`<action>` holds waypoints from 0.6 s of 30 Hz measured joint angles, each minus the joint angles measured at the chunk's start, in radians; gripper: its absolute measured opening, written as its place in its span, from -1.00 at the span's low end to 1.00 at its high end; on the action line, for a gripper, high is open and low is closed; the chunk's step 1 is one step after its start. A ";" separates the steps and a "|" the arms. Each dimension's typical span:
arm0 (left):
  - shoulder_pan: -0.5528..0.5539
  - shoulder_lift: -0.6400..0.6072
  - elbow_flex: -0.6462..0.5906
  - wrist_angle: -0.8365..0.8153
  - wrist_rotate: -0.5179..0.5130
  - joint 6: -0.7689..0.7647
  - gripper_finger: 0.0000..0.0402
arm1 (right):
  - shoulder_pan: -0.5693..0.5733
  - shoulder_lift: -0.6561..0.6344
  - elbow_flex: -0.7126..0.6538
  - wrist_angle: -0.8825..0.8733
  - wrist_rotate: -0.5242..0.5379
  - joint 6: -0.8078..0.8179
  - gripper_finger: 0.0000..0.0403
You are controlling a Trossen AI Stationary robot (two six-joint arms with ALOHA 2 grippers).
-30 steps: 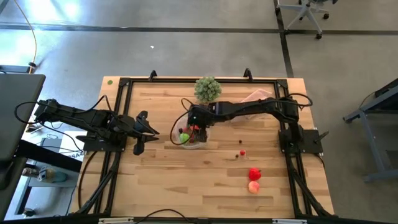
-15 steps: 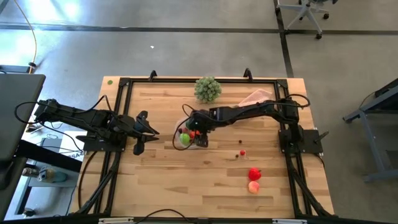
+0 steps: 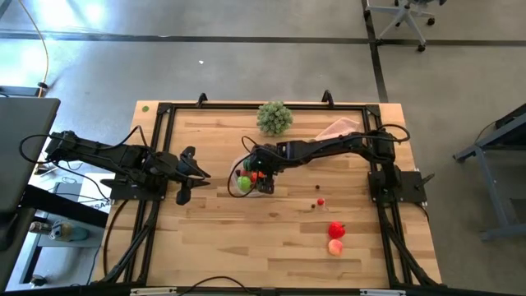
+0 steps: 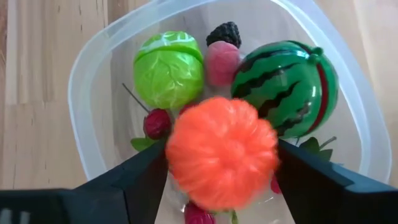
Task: Pick and placing Produce into tupperware
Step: Put the orange pumpkin into the transparent bin, then put the pink peach into the transparent bin
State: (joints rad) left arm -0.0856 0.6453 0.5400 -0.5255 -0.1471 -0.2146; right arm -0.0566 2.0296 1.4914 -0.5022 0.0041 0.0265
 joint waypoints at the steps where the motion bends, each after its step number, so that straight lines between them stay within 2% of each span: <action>1: 0.000 0.000 0.000 0.000 0.000 0.000 -0.49 | 0.000 0.000 0.000 0.000 0.001 0.000 0.34; 13: 0.000 0.000 0.000 0.000 0.000 0.000 -0.49 | 0.000 -0.007 0.000 -0.005 0.003 -0.024 0.35; 18: 0.000 0.000 0.000 0.000 0.000 0.000 -0.49 | 0.000 -0.087 0.000 -0.068 0.002 -0.016 0.35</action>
State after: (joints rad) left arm -0.0853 0.6456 0.5404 -0.5259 -0.1471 -0.2144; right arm -0.0566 1.9427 1.4916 -0.5707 0.0065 0.0109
